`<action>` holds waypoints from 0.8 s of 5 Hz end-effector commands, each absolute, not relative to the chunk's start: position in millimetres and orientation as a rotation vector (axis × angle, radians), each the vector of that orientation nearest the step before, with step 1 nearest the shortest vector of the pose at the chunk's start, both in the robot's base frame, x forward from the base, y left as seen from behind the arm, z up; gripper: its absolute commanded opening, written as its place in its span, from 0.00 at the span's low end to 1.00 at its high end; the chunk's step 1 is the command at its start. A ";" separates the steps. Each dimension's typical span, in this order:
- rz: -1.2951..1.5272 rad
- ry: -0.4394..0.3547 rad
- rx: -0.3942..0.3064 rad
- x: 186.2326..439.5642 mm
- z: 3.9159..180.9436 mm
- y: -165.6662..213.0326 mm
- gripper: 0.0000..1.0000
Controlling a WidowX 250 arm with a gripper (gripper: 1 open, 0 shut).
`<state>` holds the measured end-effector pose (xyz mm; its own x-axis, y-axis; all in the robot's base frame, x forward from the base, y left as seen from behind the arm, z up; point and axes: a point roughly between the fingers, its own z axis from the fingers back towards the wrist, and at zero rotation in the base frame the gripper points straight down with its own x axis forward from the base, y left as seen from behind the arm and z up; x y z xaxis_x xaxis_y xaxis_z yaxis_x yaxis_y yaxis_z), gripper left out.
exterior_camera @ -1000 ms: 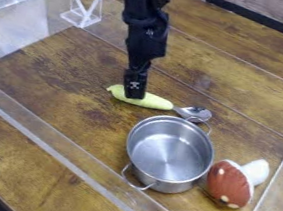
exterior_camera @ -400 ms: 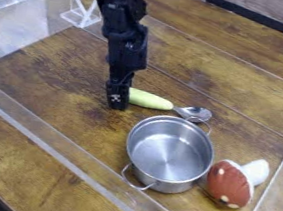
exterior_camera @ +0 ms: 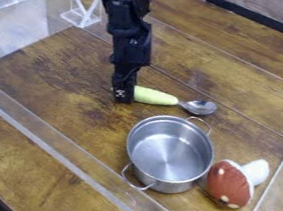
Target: Move the green spoon to the right
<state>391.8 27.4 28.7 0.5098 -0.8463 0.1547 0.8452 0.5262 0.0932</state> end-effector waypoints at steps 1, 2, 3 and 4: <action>-1.019 -0.239 0.015 398.3 45.6 22.7 0.00; -1.025 -0.239 -0.008 395.8 46.1 16.4 0.00; -1.010 -0.238 -0.031 406.7 44.5 16.6 0.00; -0.995 -0.233 -0.055 415.5 42.5 18.0 0.00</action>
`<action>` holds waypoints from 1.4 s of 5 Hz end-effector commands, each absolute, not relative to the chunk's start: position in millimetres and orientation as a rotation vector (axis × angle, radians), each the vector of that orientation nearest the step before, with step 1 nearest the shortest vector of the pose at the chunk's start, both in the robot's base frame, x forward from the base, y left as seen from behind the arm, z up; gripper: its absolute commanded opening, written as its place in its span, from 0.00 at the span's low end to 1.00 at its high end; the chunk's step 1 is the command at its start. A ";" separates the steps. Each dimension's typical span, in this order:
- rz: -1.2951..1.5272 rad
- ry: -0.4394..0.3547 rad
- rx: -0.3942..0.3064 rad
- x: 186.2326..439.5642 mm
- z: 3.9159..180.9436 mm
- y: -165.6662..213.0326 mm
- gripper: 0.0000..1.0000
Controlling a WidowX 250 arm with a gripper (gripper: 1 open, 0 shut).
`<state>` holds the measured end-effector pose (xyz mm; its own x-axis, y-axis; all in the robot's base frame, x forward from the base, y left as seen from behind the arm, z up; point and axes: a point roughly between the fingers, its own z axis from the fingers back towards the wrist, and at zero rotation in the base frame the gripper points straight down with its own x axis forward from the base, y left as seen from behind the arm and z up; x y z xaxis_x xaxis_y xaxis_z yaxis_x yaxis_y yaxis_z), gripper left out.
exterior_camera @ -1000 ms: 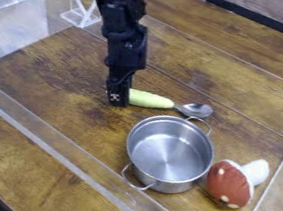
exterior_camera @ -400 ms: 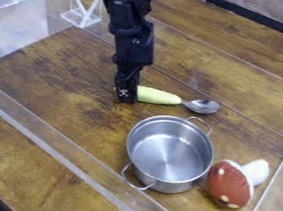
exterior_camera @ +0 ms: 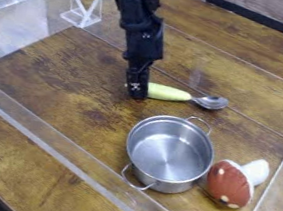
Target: Move the green spoon to the right
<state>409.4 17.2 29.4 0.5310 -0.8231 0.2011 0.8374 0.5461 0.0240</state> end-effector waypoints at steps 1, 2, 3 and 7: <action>-0.998 -0.226 -0.080 412.2 41.6 14.8 0.00; -1.000 -0.217 -0.106 409.0 39.9 12.0 0.00; -1.042 -0.208 -0.133 409.5 37.8 6.4 0.00; -1.171 -0.172 -0.233 408.4 33.4 -16.5 0.00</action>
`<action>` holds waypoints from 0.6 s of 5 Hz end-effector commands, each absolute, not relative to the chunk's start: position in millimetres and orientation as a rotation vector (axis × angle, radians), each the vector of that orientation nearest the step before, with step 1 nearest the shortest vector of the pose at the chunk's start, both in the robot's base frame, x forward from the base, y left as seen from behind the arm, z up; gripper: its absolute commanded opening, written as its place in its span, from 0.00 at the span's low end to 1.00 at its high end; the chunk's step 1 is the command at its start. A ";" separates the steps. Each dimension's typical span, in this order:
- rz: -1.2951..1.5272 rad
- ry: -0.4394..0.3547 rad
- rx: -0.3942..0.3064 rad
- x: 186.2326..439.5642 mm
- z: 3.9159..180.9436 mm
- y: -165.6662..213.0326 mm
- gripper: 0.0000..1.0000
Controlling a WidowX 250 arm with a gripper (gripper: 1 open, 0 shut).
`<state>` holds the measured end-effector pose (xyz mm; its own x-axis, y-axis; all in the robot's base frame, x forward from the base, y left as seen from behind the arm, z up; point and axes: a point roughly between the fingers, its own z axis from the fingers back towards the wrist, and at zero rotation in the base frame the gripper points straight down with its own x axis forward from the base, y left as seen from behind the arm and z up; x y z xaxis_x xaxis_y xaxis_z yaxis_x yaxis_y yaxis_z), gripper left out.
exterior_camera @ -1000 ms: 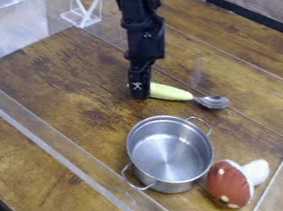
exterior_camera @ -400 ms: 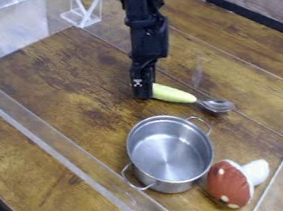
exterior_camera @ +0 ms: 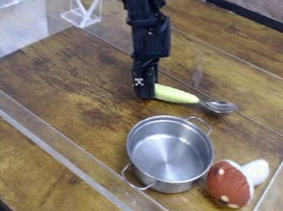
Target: Move the green spoon to the right
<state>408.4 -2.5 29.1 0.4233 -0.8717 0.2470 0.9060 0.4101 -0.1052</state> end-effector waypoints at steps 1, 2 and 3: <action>-1.164 -0.167 -0.252 404.1 35.9 -15.6 0.00; -1.156 -0.162 -0.271 400.1 38.4 -14.3 0.00; -1.166 -0.153 -0.295 398.1 38.6 -15.4 0.00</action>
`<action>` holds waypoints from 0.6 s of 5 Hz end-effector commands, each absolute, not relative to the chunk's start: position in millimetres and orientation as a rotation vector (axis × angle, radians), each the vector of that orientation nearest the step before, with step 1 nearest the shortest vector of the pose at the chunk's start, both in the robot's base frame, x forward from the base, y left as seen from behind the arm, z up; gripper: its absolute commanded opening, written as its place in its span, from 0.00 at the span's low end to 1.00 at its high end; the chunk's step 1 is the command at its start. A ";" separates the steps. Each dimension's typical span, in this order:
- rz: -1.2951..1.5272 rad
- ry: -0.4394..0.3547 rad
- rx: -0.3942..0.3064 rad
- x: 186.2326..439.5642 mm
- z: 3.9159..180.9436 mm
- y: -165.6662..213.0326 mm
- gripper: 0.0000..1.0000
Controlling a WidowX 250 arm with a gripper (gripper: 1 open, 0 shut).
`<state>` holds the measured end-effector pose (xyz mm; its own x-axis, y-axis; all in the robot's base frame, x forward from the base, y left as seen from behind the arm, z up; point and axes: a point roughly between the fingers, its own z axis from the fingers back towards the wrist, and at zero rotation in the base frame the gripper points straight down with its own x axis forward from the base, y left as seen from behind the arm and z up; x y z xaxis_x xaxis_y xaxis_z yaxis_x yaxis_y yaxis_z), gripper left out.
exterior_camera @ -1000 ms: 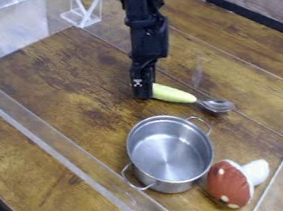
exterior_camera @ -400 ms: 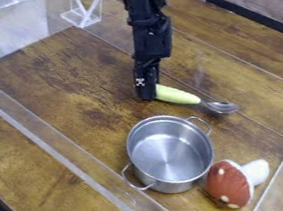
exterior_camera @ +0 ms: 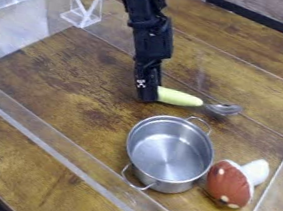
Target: Move the green spoon to the right
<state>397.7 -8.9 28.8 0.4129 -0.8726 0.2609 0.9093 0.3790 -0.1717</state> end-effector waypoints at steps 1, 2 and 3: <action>-1.089 -0.147 -0.290 391.9 55.5 -12.3 1.00; -1.056 -0.141 -0.290 385.6 59.2 -0.5 1.00; -1.023 -0.131 -0.281 379.1 65.5 11.8 1.00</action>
